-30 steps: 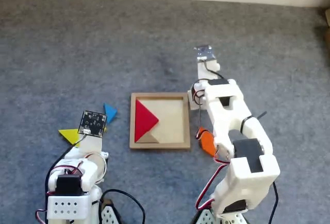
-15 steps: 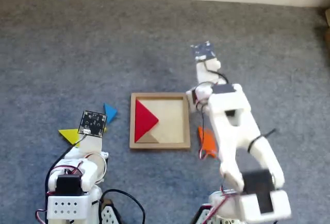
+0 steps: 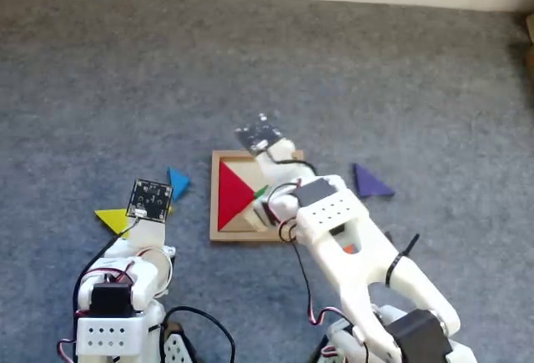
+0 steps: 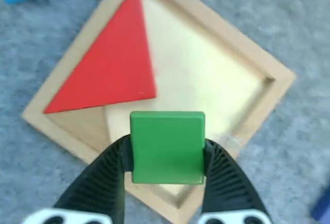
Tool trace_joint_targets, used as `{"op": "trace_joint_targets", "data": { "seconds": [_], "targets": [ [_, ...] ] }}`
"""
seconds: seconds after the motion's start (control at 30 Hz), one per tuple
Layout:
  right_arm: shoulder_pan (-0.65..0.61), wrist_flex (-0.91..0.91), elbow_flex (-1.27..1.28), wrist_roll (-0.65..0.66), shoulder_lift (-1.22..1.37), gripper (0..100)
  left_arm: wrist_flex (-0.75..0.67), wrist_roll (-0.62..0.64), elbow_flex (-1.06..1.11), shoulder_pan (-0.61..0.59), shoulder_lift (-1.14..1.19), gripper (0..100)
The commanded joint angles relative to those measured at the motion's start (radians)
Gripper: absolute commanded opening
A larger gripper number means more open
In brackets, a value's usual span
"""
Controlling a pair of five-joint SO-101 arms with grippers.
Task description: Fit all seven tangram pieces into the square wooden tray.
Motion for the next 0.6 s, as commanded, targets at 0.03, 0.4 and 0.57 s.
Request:
{"op": "trace_joint_targets", "data": {
  "seconds": [0.03,0.4,0.57],
  "targets": [
    [-0.053,0.005,-0.007,0.011,-0.051,2.8,0.011,-0.011,0.022,-0.013,-0.035,1],
    [-0.061,0.007,0.002,0.006,-0.051,14.3,0.011,-0.011,0.022,-0.013,-0.035,1],
    [-0.077,0.007,0.035,0.008,-0.053,22.1,0.011,-0.011,0.022,-0.013,-0.035,1]
  ]
}}
